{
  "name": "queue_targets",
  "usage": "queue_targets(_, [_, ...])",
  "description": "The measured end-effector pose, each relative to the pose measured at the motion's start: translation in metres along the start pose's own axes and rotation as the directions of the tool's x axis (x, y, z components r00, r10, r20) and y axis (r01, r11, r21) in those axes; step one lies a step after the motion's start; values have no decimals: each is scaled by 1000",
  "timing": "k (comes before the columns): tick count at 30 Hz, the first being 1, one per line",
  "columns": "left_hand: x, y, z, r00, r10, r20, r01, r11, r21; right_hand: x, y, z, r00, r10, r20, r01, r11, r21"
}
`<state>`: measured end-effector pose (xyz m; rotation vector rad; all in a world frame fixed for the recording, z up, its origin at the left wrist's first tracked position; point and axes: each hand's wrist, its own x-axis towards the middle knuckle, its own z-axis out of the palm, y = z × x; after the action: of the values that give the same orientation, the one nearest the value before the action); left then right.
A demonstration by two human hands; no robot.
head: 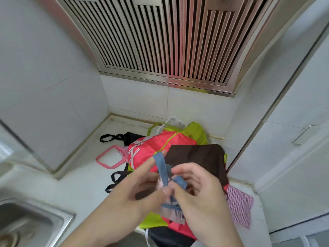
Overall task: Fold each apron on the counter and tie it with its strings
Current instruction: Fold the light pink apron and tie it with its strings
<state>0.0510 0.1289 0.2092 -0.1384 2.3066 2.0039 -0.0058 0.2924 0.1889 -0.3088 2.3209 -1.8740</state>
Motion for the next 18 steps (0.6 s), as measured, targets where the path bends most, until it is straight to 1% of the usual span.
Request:
queue_targets(1, [-4, -4, -5, 999, 1, -53, -6, 997, -81, -1, 1, 9, 1000, -10, 29, 11, 1000, -13])
queue_targets(2, [0, -5, -10, 994, 26, -103, -44, 982, -182, -2, 0, 19, 998, -22, 52, 23, 1000, -14])
queue_targets(3, [-2, -4, -17, 976, 19, -216, -68, 973, -222, -2, 0, 29, 996, -28, 81, 30, 999, -22])
queue_targets(4, [-5, -3, -27, 957, 16, -289, -102, 952, -287, -3, -2, 37, 993, -29, 111, 31, 999, -16])
queue_targets(5, [-12, -2, -40, 945, 6, -326, -135, 918, -374, -3, -4, 49, 988, -25, 150, 26, 1000, -3])
queue_targets(6, [-19, 0, -52, 953, -7, -304, -143, 872, -468, -3, -4, 61, 982, -11, 189, 6, 1000, 25])
queue_targets(8, [-36, 5, -74, 975, -17, -221, -121, 793, -596, -4, -4, 83, 971, 22, 237, -34, 998, 46])
queue_targets(10, [-54, 8, -95, 976, -28, -218, -116, 775, -621, -6, -3, 112, 959, 75, 272, -101, 991, 83])
queue_targets(12, [-70, 7, -112, 973, -53, -225, -96, 792, -603, -11, -7, 140, 927, 117, 356, -168, 979, 117])
queue_targets(13, [-88, 6, -128, 962, -57, -266, -112, 808, -579, -17, -15, 164, 909, 116, 401, -176, 977, 117])
queue_targets(15, [-111, 5, -150, 946, -46, -320, -144, 827, -543, -24, -28, 192, 879, 96, 466, -196, 966, 171])
queue_targets(18, [-166, -3, -202, 909, -9, -418, -214, 849, -484, -44, -67, 240, 772, 54, 633, -218, 959, 183])
